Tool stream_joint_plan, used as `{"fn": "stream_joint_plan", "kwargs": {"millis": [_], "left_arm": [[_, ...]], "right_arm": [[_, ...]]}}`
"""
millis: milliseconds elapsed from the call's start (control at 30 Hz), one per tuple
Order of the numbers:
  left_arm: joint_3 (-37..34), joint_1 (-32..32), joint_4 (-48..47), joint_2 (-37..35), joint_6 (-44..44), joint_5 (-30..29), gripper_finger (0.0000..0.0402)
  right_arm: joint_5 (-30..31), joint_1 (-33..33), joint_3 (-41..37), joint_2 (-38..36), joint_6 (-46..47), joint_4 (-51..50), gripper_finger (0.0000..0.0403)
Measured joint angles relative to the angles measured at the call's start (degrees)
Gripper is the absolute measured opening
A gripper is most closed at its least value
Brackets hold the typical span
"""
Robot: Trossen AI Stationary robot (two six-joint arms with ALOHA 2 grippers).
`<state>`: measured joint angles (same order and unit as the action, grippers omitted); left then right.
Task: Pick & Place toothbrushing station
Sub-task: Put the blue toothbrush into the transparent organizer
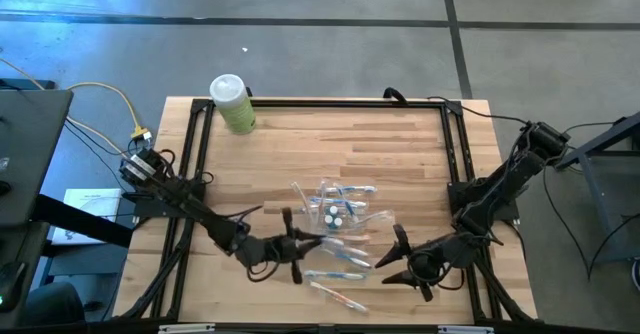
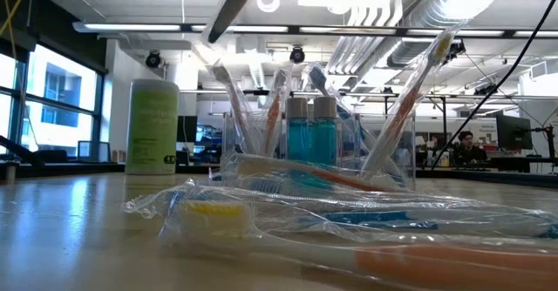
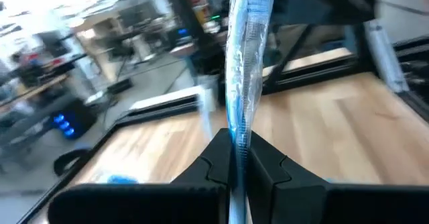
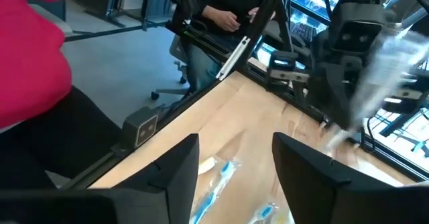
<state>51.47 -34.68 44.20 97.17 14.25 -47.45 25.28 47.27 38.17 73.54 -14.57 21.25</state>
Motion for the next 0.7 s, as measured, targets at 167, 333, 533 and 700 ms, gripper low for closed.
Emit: {"fn": "stream_joint_plan", "kwargs": {"millis": [167,333,533,700], "left_arm": [[-1.0,1.5,0.0,0.1,1.8,-4.3,0.0012],[-3.3,2.5,1.9,-3.7,13.5,-18.7,0.0012],[-11.4,2.3,1.9,-16.0,11.0,-14.1,0.0012],[-24.5,5.2,4.9,-26.2,-2.0,13.5,0.0012]], "right_arm": [[-0.2,0.0,0.0,0.0,1.3,-0.1,0.0176],[-0.3,0.0,0.0,0.0,3.6,-1.4,0.0176],[-0.3,0.0,0.0,0.0,3.9,-1.5,0.0174],[-0.3,0.0,0.0,0.0,4.3,-1.6,0.0174]]}}
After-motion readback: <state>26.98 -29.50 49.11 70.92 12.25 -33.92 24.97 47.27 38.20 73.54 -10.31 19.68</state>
